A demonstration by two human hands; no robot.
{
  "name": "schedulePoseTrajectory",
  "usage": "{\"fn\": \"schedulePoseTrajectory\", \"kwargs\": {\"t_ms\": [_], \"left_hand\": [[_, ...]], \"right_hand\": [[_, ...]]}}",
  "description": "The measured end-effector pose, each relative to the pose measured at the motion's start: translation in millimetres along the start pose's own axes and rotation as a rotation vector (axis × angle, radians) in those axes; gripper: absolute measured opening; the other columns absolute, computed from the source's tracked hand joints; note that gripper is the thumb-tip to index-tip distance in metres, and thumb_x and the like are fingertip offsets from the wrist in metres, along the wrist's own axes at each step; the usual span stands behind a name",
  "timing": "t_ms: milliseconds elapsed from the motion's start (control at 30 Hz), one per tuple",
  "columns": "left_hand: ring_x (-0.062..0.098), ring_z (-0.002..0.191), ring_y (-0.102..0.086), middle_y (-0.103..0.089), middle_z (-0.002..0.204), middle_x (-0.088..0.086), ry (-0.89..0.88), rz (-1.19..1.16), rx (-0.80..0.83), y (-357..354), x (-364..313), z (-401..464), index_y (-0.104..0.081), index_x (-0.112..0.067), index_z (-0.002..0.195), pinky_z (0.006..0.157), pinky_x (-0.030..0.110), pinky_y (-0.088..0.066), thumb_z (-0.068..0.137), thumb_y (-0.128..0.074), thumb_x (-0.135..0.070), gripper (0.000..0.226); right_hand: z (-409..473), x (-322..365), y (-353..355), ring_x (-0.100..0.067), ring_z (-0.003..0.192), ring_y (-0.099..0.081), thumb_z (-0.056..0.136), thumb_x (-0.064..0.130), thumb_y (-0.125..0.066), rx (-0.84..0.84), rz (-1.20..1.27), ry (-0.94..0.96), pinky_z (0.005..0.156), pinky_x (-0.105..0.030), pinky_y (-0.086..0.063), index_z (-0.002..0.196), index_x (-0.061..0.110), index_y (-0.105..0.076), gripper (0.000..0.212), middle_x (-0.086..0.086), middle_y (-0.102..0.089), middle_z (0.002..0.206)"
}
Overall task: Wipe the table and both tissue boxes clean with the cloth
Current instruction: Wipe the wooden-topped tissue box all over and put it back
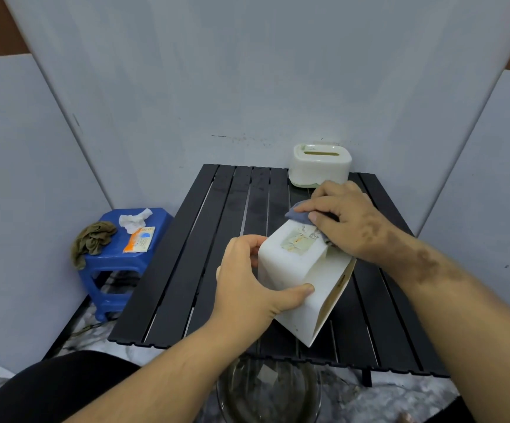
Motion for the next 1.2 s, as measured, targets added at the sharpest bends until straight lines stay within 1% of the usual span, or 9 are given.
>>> {"fn": "schedulePoseTrajectory", "kwargs": {"t_ms": [100, 333, 500, 600, 633, 733, 900, 1067, 1200], "left_hand": [[0.009, 0.104, -0.055, -0.057, 0.111, -0.017, 0.004, -0.031, 0.0, 0, 0, -1, -0.052, -0.042, 0.106, 0.079, 0.018, -0.046, 0.041, -0.087, -0.061, 0.076], [0.007, 0.097, -0.058, -0.059, 0.109, -0.01, 0.011, -0.065, 0.007, 0, -1, -2, -0.054, -0.036, 0.105, 0.073, 0.014, -0.048, 0.043, -0.087, -0.058, 0.074], [0.012, 0.107, -0.054, -0.056, 0.112, -0.018, 0.017, -0.018, -0.008, -2, -2, -4, -0.049, -0.043, 0.102, 0.081, 0.025, -0.049, 0.041, -0.086, -0.058, 0.073], [0.013, 0.109, -0.054, -0.055, 0.113, -0.02, 0.014, -0.009, 0.0, -3, -3, -2, -0.049, -0.044, 0.103, 0.083, 0.029, -0.051, 0.041, -0.086, -0.059, 0.074], [0.014, 0.109, -0.054, -0.055, 0.113, -0.02, 0.012, -0.006, -0.001, -3, -2, -2, -0.049, -0.044, 0.102, 0.083, 0.029, -0.052, 0.041, -0.086, -0.06, 0.073], [0.011, 0.106, -0.055, -0.056, 0.112, -0.017, 0.005, -0.02, -0.009, -1, -3, -2, -0.049, -0.045, 0.101, 0.078, 0.021, -0.048, 0.041, -0.086, -0.061, 0.072], [0.002, 0.1, -0.057, -0.057, 0.112, -0.011, -0.015, -0.053, 0.0, 0, -4, -2, -0.051, -0.041, 0.104, 0.075, 0.01, -0.045, 0.045, -0.084, -0.057, 0.069], [0.007, 0.103, -0.056, -0.056, 0.112, -0.015, -0.002, 0.001, -0.016, -2, -2, -2, -0.048, -0.043, 0.101, 0.077, 0.021, -0.049, 0.041, -0.085, -0.059, 0.072], [0.008, 0.105, -0.055, -0.056, 0.113, -0.017, 0.011, -0.011, -0.013, -3, -2, -2, -0.048, -0.043, 0.102, 0.074, 0.015, -0.046, 0.042, -0.088, -0.055, 0.073]], "right_hand": [[-15, 35, -10, -0.016, 0.094, -0.043, 0.088, 0.027, -0.05, 0.032, 0.014, 0.165, 0.09, -0.04, -0.035, 0.11, 0.037, -0.07, 0.031, 0.013, -0.055, 0.097], [-36, 59, -11, -0.016, 0.094, -0.047, 0.088, 0.028, -0.052, 0.139, 0.087, 0.368, 0.09, -0.025, -0.034, 0.103, 0.037, -0.073, 0.027, 0.013, -0.054, 0.101], [-17, -12, 11, -0.011, 0.1, -0.041, 0.093, 0.02, -0.057, -0.073, 0.075, 0.049, 0.1, -0.031, -0.036, 0.109, 0.033, -0.072, 0.026, 0.012, -0.054, 0.101], [-12, -33, 13, -0.014, 0.101, -0.04, 0.095, 0.017, -0.055, -0.137, 0.097, -0.087, 0.094, -0.015, -0.034, 0.11, 0.037, -0.069, 0.029, 0.012, -0.053, 0.1], [-12, -27, 11, -0.015, 0.101, -0.04, 0.095, 0.018, -0.054, -0.136, 0.079, -0.07, 0.095, -0.016, -0.034, 0.11, 0.038, -0.069, 0.029, 0.013, -0.054, 0.1], [-20, 16, -3, -0.016, 0.096, -0.041, 0.089, 0.028, -0.049, -0.075, 0.028, 0.122, 0.095, -0.042, -0.038, 0.11, 0.036, -0.071, 0.031, 0.012, -0.055, 0.1], [-36, 59, -19, -0.018, 0.088, -0.044, 0.088, 0.023, -0.051, 0.03, 0.008, 0.348, 0.083, -0.037, -0.036, 0.111, 0.037, -0.071, 0.033, 0.011, -0.056, 0.101], [1, -7, 2, -0.013, 0.098, -0.043, 0.093, 0.036, -0.047, -0.062, 0.024, 0.009, 0.097, -0.044, -0.036, 0.111, 0.044, -0.068, 0.029, 0.016, -0.052, 0.095], [-2, -46, 2, -0.018, 0.107, -0.049, 0.097, 0.03, -0.051, -0.117, 0.211, -0.14, 0.098, -0.04, -0.043, 0.113, 0.036, -0.069, 0.026, 0.009, -0.053, 0.101]]}}
Point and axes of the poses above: each hand's wrist, its own z-axis towards the middle knuckle, its own y-axis out of the back of the hand, x = y × z, the point moved 7 cm from there along z, towards the middle knuckle
